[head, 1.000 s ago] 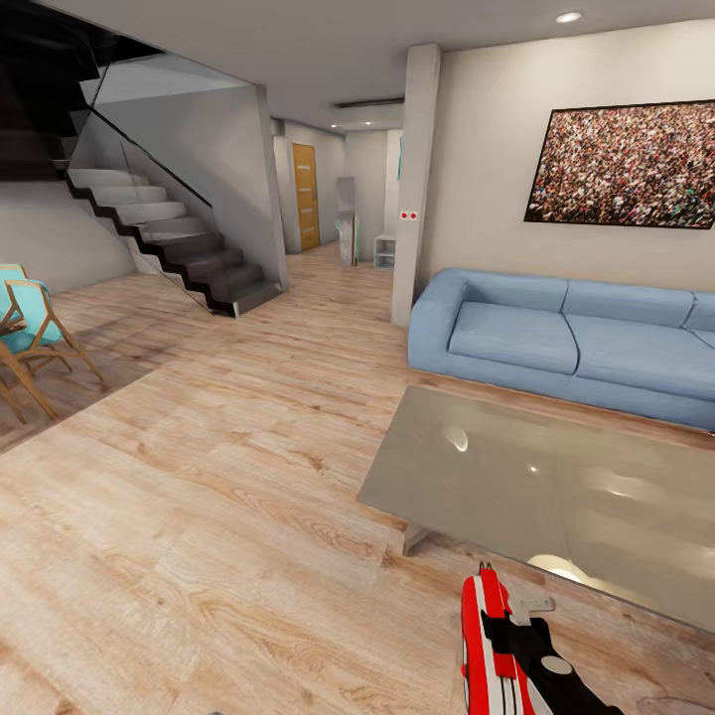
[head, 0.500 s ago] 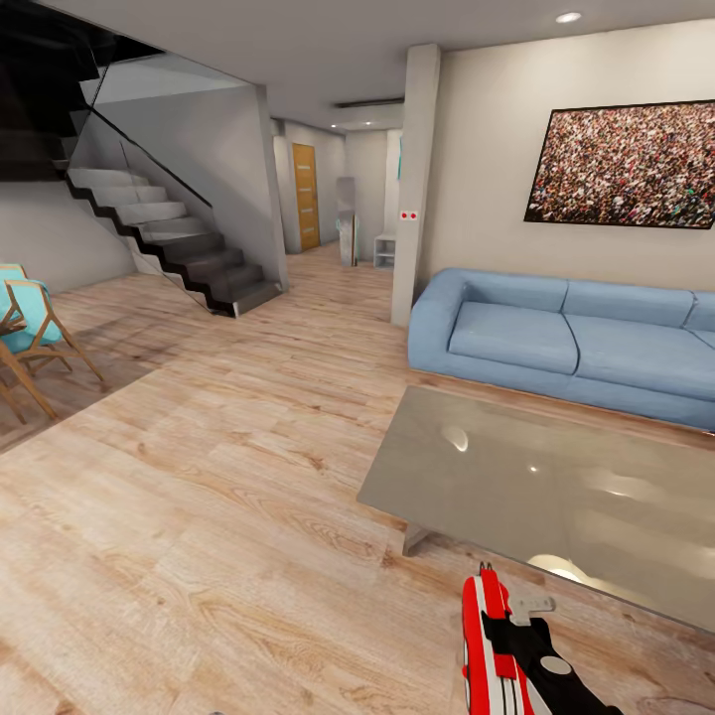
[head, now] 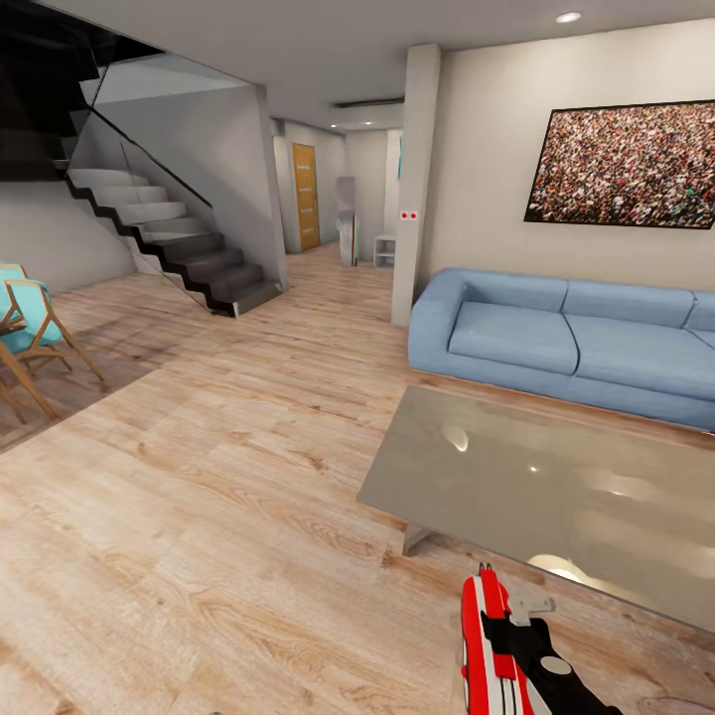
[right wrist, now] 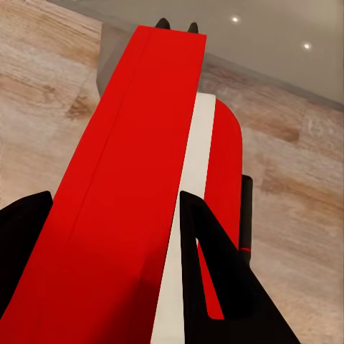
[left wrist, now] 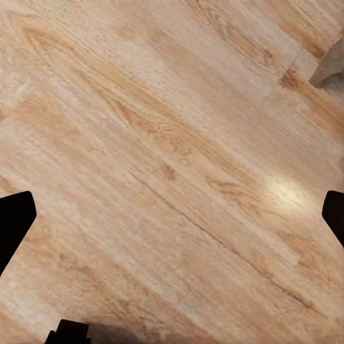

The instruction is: Turn on the radio receiver that's on the table in the living room.

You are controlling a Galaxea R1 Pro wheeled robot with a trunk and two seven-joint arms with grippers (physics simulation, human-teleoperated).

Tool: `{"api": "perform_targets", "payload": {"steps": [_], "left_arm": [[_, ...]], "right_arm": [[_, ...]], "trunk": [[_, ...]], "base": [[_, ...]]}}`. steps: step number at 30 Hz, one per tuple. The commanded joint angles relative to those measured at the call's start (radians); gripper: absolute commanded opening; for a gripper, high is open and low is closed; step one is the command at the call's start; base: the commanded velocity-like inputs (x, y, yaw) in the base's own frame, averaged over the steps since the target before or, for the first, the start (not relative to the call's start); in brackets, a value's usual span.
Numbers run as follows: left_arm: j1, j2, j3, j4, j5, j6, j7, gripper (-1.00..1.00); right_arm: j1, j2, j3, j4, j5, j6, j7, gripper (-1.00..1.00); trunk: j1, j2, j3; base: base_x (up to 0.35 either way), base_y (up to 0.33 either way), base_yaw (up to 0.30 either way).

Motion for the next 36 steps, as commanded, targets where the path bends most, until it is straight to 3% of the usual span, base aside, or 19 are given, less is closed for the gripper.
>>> {"api": "perform_targets", "payload": {"steps": [1, 5, 7, 10, 12, 13, 15, 21, 28, 29, 31, 33, 34, 36], "left_arm": [[0.000, 0.000, 0.001, 0.000, 0.000, -0.001, 0.001, 1.00], [0.000, 0.003, 0.010, 0.000, 0.000, -0.004, 0.003, 1.00], [0.000, 0.004, 0.033, 0.000, 0.000, -0.004, 0.002, 1.00], [0.000, 0.005, 0.082, 0.000, 0.002, -0.004, 0.001, 1.00], [0.000, 0.006, 0.092, 0.000, 0.003, -0.004, 0.001, 1.00], [0.000, 0.006, 0.095, -0.001, 0.003, -0.005, 0.000, 1.00], [0.000, 0.008, 0.097, -0.001, 0.003, -0.006, 0.000, 1.00], [0.000, 0.009, 0.097, -0.001, 0.000, -0.013, 0.000, 1.00], [0.000, 0.014, 0.097, 0.000, -0.006, -0.043, -0.001, 1.00], [0.000, 0.014, 0.097, 0.000, -0.006, -0.044, -0.001, 1.00], [0.000, 0.014, 0.097, 0.000, -0.005, -0.046, -0.002, 1.00], [0.000, 0.014, 0.097, 0.000, -0.005, -0.046, -0.003, 1.00], [0.000, 0.013, 0.096, 0.000, -0.005, -0.046, -0.003, 1.00], [0.000, 0.012, 0.096, 0.000, -0.005, -0.046, -0.003, 1.00]], "right_arm": [[0.000, 0.000, -0.001, 0.000, -0.002, 0.000, 0.000, -1.00], [0.000, 0.000, 0.002, -0.008, -0.002, 0.000, 0.004, -1.00], [0.000, 0.000, 0.004, -0.040, 0.001, 0.001, 0.015, -1.00], [0.000, -0.001, 0.012, -0.100, 0.003, 0.002, 0.175, -1.00], [0.000, -0.002, 0.014, -0.113, 0.006, 0.005, 0.348, -1.00], [0.000, -0.002, 0.016, -0.117, 0.013, 0.007, 0.470, -1.00], [0.000, -0.002, 0.016, -0.122, 0.029, 0.009, 0.588, -1.00], [0.000, -0.002, 0.016, -0.173, 0.037, 0.009, 0.670, -1.00], [0.000, -0.003, 0.009, -0.274, 0.030, 0.009, 0.958, -1.00], [0.000, -0.003, 0.002, -0.294, 0.028, 0.008, 0.987, -1.00], [0.000, -0.003, -0.069, -0.329, 0.024, 0.007, 1.048, -1.00], [0.000, -0.003, -0.093, -0.337, 0.023, 0.008, 1.107, -1.00], [0.000, -0.003, -0.103, -0.341, 0.018, 0.008, 1.172, -1.00], [-0.001, -0.003, -0.113, -0.347, -0.021, 0.008, 1.266, -1.00]], "trunk": [[0.000, 0.000, 0.000], [0.000, 0.000, 0.000], [0.000, 0.000, 0.000], [0.000, 0.000, 0.000], [0.000, 0.000, 0.000], [0.000, 0.000, 0.000], [0.000, 0.000, 0.000], [0.000, 0.000, 0.000], [0.000, 0.000, 0.000], [0.000, 0.000, 0.000], [0.000, 0.000, 0.000], [0.000, 0.000, 0.000], [0.000, 0.000, 0.000], [0.000, 0.000, 0.000]], "base": [[0.000, 0.000, 0.000], [0.000, 0.000, 0.000], [0.000, 0.000, 0.000], [0.000, 0.000, 0.000], [0.000, 0.000, 0.000], [0.000, 0.000, 0.000], [0.000, 0.000, 0.000], [0.000, 0.000, 0.000], [0.000, 0.000, 0.000], [0.000, 0.000, 0.000], [0.000, 0.000, 0.000], [0.000, 0.000, 0.000], [0.000, 0.000, 0.000], [0.000, 0.000, 0.000]]}}
